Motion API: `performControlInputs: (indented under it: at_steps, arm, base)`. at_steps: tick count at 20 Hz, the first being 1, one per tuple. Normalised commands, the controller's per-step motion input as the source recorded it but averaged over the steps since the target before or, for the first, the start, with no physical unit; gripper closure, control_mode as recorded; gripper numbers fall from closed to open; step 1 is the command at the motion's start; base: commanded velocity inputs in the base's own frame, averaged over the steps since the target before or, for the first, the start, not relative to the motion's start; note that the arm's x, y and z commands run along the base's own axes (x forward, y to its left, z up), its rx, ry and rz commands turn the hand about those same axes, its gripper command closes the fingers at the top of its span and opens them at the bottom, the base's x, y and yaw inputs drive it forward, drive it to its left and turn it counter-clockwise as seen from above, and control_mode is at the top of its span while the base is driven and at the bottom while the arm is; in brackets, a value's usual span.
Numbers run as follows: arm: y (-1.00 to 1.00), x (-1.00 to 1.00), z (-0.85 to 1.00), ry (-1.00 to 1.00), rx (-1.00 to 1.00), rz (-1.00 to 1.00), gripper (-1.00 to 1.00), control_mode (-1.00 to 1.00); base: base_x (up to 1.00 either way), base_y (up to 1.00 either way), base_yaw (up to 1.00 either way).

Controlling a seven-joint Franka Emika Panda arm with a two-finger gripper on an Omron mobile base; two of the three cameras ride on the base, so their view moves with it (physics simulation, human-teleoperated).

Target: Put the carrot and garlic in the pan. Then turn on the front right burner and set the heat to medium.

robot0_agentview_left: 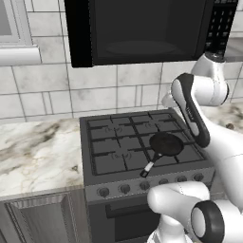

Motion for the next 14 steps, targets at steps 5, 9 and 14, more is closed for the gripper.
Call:
performControlInputs:
  at_steps: [5,9,14]
  arm:
    - [-0.67,-0.06,-0.01,-0.04,0.00,-0.01,-1.00,-1.00]
    - [-0.72,-0.08,-0.09,0.00,0.02,-0.05,-1.00,-1.00]
    - [-0.76,-0.09,-0.14,-0.01,0.03,-0.05,-1.00,-1.00]
  base:
    - [0.00,0.00,0.00]
    - [0.00,0.00,0.00]
    - [0.00,0.00,0.00]
